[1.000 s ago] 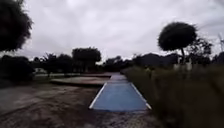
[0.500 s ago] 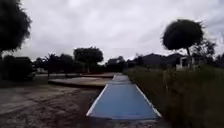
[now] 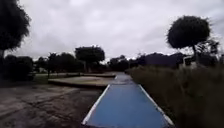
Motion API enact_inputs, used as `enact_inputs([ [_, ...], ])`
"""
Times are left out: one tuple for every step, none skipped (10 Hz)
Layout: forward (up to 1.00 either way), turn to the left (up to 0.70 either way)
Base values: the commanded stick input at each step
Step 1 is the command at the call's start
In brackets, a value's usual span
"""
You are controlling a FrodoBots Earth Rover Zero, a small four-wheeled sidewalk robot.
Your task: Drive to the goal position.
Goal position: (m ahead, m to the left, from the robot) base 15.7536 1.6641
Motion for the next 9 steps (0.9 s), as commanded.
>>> enact_inputs([
  [0.50,-0.50],
  [0.50,-0.21],
  [0.50,-0.04],
  [0.50,0.00],
  [0.50,0.00],
  [0.50,0.00],
  [0.50,0.00],
  [0.50,0.00],
  [0.50,0.00],
])
